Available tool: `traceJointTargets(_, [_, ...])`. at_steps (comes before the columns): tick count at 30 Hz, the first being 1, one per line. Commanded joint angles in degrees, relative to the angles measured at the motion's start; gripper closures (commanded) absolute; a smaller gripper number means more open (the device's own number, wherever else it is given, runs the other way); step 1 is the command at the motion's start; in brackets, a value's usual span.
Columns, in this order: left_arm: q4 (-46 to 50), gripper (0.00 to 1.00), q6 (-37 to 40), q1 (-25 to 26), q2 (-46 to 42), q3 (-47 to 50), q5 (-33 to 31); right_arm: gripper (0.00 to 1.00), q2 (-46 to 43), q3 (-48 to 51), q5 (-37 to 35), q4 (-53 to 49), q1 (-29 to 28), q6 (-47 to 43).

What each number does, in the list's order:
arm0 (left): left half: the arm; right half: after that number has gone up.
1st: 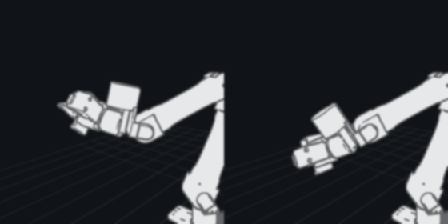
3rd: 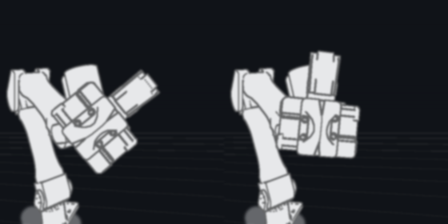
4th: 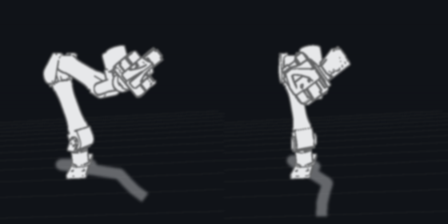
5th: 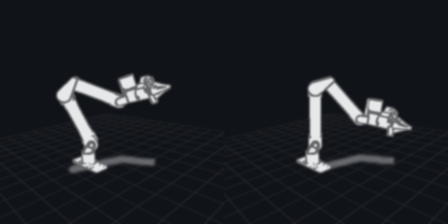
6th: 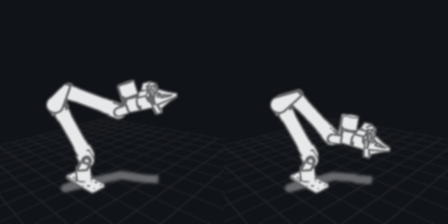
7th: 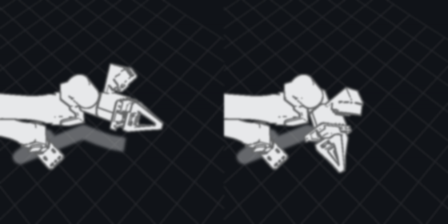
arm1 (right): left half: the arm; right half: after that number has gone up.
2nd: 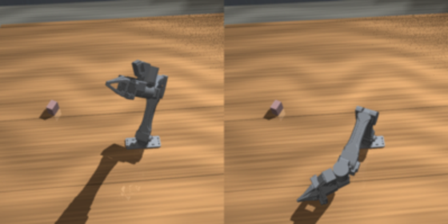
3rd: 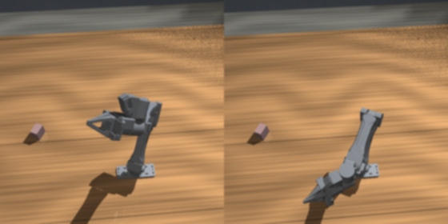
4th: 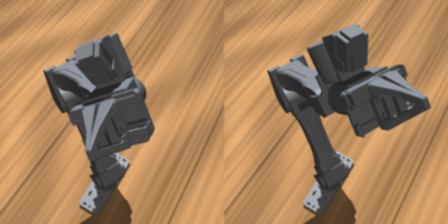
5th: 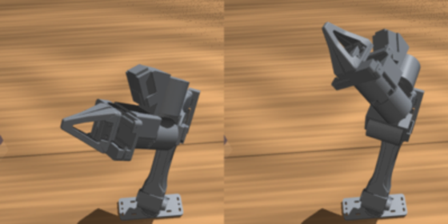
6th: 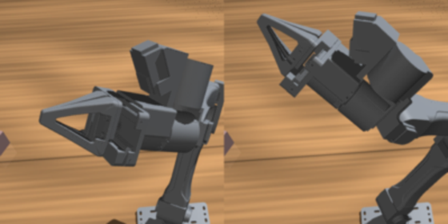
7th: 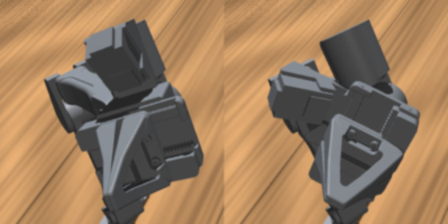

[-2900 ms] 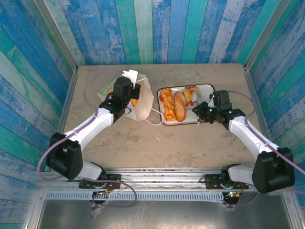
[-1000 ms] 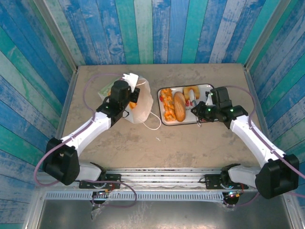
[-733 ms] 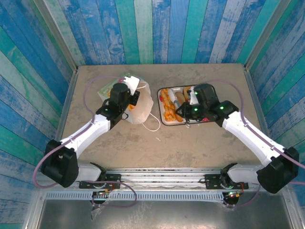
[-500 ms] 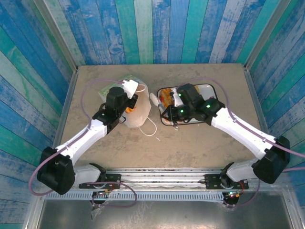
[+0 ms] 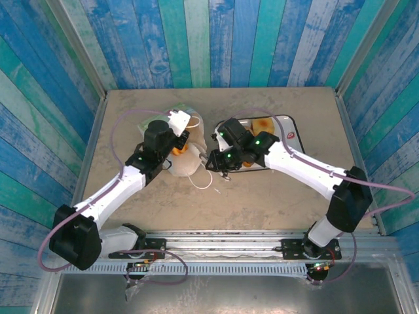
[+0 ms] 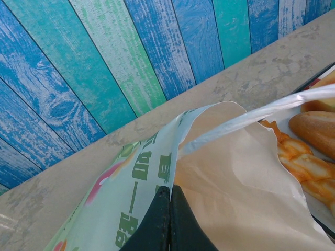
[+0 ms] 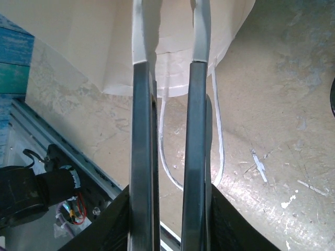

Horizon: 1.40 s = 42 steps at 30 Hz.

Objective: Take the fake bread out of the paper bag

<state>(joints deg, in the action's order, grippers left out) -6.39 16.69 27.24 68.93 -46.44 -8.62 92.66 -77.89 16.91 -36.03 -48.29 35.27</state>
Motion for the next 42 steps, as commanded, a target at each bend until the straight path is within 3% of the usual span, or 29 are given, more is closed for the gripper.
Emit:
traceJointTargets(1, [-1.77,1.00,-0.10,0.00,0.15,-1.95,0.44,0.65,2.10,-2.80,0.73,0.41,-0.35,-1.22])
traceJointTargets(15, [-0.55,1.00,-0.78,0.00,-0.71,-2.63,1.14,0.54,9.38,-7.17,2.46,-0.20,1.07,-4.81])
traceJointTargets(42, [-0.83,1.00,-1.66,0.00,-0.20,-3.02,3.00,0.52,16.02,-7.53,9.94,6.44,4.96,-9.59])
